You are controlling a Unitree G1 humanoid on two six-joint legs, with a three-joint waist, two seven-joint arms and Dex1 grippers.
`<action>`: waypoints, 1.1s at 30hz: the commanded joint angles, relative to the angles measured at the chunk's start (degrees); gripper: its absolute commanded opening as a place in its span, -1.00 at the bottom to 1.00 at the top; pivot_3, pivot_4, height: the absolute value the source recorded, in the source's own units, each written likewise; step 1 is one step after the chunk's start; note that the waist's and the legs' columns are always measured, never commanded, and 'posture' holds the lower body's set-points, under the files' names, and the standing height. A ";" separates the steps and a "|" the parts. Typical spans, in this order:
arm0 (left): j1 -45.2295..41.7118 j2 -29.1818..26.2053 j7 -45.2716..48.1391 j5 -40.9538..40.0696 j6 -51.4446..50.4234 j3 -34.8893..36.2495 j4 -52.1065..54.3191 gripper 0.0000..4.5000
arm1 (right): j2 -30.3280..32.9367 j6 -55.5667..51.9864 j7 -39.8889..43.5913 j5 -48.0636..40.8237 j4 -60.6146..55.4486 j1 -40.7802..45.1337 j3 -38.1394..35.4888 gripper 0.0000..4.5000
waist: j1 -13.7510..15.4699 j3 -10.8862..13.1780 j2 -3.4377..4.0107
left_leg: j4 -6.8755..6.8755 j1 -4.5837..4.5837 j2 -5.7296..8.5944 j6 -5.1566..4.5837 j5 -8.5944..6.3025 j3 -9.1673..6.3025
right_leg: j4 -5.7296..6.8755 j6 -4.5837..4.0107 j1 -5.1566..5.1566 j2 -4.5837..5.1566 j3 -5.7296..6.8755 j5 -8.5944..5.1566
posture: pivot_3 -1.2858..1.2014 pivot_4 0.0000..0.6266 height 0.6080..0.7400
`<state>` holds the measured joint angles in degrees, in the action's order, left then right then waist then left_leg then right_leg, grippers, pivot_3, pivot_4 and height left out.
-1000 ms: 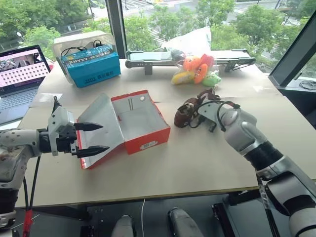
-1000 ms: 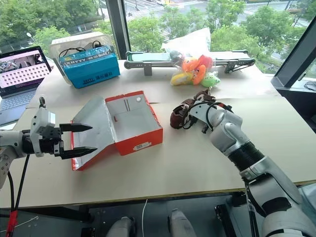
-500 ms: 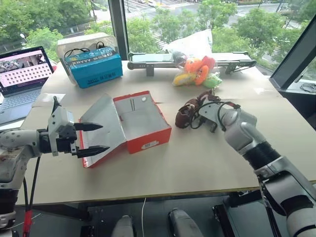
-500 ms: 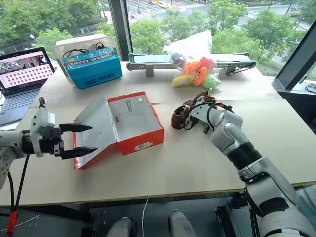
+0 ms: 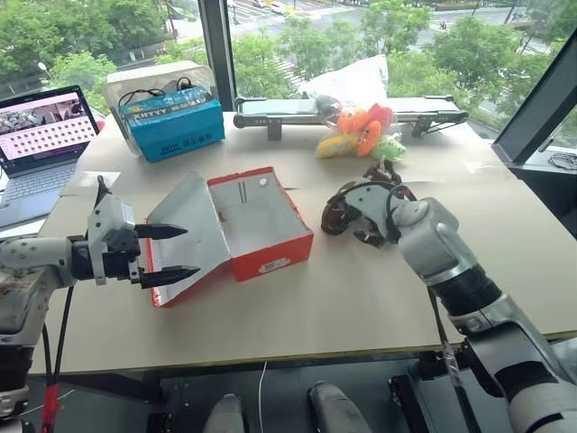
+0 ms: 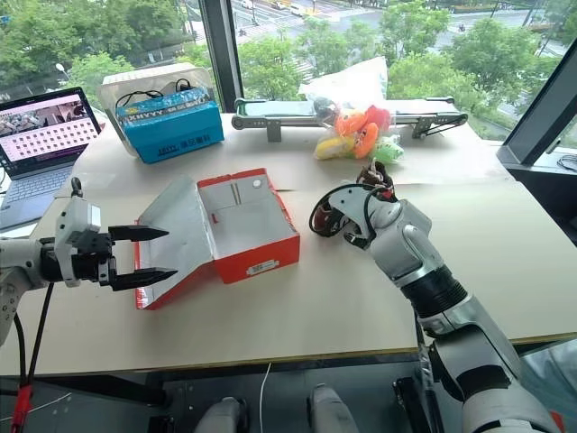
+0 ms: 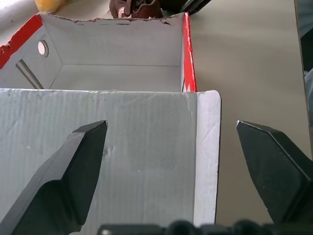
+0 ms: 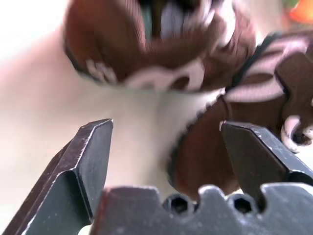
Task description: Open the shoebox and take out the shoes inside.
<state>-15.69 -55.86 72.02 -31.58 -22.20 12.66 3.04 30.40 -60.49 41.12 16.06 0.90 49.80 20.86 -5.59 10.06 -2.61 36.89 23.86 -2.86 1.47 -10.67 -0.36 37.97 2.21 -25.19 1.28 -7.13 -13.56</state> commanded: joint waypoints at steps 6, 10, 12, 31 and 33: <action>-1.70 2.28 -3.31 0.46 2.34 2.13 0.13 1.00 | -3.82 -6.80 -3.28 -9.91 -5.68 -0.41 -18.55 0.85 | 0.17 0.01 -0.01 | 0.00 0.00 0.00 0.00 0.00 0.00 | 0.00 0.00 0.00 0.00 0.01 0.00 | 0.03 -0.52 1.00; 2.80 5.68 -10.18 0.85 2.50 5.83 3.12 1.00 | -2.66 -8.73 -2.62 -14.65 -12.67 -4.76 -24.89 0.85 | 0.01 0.00 -0.01 | -0.01 0.00 -0.01 0.00 0.00 -0.01 | 0.01 0.00 0.00 0.00 0.00 0.00 | 0.03 -0.52 1.00; 4.64 7.47 -14.16 1.61 3.09 7.82 4.71 1.00 | -1.53 -9.85 -2.59 -16.33 -16.12 -7.18 -25.51 0.85 | 0.09 0.01 -0.01 | -0.05 0.01 -0.02 -0.01 -0.01 -0.04 | -0.02 -0.01 0.02 0.02 0.03 0.00 | 0.03 -0.52 1.00; 14.28 29.91 -54.30 11.65 3.58 16.83 3.14 1.00 | -22.96 7.98 -33.54 -12.28 -34.23 -36.83 -28.42 0.85 | 0.05 -0.04 -0.07 | 0.00 0.00 0.05 0.04 0.00 -0.01 | -0.12 0.11 0.09 0.10 -0.01 0.06 | 0.03 -0.52 1.00; 14.94 30.14 -54.12 12.03 4.52 16.59 2.32 1.00 | -22.57 12.52 -35.04 -10.72 -33.63 -39.58 -26.79 0.85 | -0.02 -0.04 -0.08 | -0.02 -0.03 0.03 0.04 0.00 -0.01 | -0.10 0.10 0.10 0.08 0.00 0.06 | 0.03 -0.52 1.00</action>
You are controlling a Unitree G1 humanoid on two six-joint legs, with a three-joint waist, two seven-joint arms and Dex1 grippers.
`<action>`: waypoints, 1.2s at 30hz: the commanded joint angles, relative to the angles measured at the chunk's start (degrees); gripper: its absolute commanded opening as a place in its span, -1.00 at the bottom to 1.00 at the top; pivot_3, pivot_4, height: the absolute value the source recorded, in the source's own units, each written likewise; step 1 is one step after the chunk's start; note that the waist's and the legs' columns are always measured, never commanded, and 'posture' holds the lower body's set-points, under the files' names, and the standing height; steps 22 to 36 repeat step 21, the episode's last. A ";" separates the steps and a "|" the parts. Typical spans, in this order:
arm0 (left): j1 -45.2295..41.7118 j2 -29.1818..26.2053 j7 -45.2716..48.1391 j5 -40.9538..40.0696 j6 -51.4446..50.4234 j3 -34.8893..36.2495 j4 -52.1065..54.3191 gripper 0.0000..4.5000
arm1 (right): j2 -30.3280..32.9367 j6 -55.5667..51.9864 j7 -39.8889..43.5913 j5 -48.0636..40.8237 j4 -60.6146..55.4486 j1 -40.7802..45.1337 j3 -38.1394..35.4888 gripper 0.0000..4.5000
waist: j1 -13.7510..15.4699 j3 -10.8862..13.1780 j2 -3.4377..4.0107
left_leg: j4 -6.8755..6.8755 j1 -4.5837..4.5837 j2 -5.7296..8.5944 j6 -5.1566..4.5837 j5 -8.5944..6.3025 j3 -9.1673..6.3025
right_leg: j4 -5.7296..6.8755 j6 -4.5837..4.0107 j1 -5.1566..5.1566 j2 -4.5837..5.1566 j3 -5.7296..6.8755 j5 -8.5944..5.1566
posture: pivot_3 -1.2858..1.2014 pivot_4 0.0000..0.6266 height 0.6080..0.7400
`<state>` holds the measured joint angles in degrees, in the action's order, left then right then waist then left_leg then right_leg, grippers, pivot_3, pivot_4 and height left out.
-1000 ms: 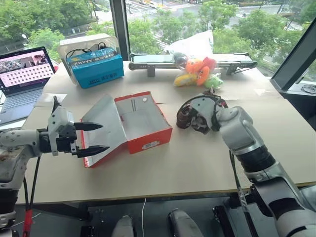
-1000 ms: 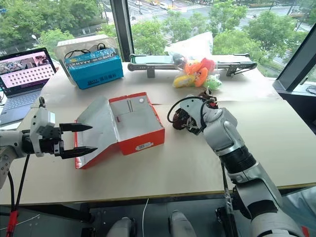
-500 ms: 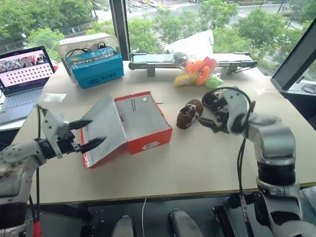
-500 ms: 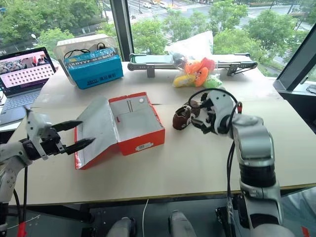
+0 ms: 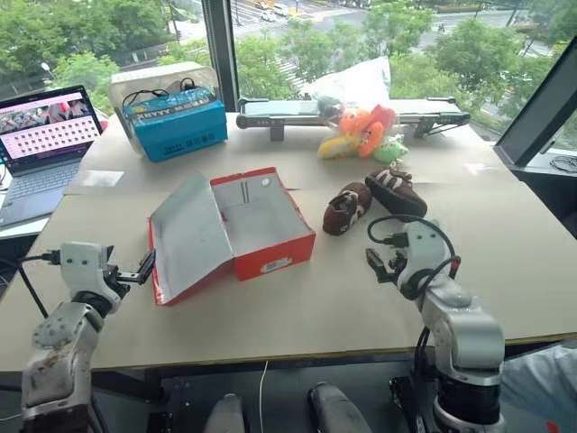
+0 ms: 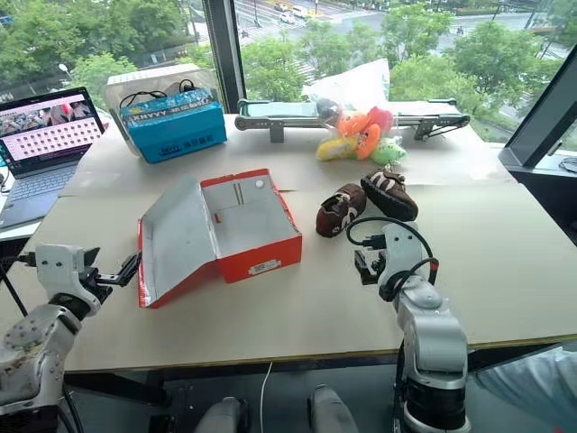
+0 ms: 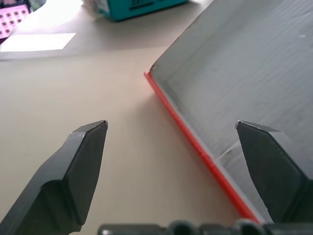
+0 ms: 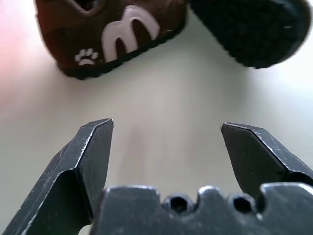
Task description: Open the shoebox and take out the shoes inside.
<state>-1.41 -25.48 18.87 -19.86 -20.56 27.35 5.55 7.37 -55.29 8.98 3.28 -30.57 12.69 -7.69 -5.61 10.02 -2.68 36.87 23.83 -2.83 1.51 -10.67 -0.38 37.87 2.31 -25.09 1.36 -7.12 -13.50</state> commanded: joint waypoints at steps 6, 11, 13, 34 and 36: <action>0.26 -1.21 0.93 -0.32 7.00 3.41 -8.24 1.00 | 4.39 17.81 -5.31 5.79 3.48 -6.57 4.58 0.85 | 0.00 -0.02 -0.03 | -0.01 -0.07 0.04 0.00 0.00 0.02 | -0.10 0.00 0.09 0.03 0.00 0.00 | 0.03 -0.52 1.00; -1.00 -1.42 1.23 -0.43 9.71 4.04 -12.62 1.00 | 4.78 21.29 -6.30 6.15 6.66 -6.97 4.12 0.85 | 0.10 -0.02 -0.03 | -0.01 -0.07 0.02 0.00 0.00 0.02 | -0.10 0.00 0.08 0.03 0.01 0.00 | 0.03 -0.52 1.00; -1.38 -1.67 1.93 -0.17 10.58 3.50 -13.40 1.00 | 4.76 22.17 -6.66 5.93 7.55 -7.00 3.81 0.85 | 0.11 -0.02 -0.03 | -0.01 -0.07 0.03 0.00 0.00 0.02 | -0.12 0.00 0.10 0.03 0.01 0.00 | 0.03 -0.52 1.00; -1.72 -2.01 4.69 -0.87 12.10 2.41 -15.05 1.00 | 4.78 23.81 -7.17 5.64 9.45 -7.08 3.39 0.85 | 0.13 -0.02 -0.03 | -0.01 -0.06 0.02 0.00 0.00 0.02 | -0.13 0.00 0.10 0.03 0.01 0.00 | 0.03 -0.52 1.00; -1.72 -2.01 4.69 -0.87 12.10 2.41 -15.05 1.00 | 4.78 23.81 -7.17 5.64 9.45 -7.08 3.39 0.85 | 0.13 -0.02 -0.03 | -0.01 -0.06 0.02 0.00 0.00 0.02 | -0.13 0.00 0.10 0.03 0.01 0.00 | 0.03 -0.52 1.00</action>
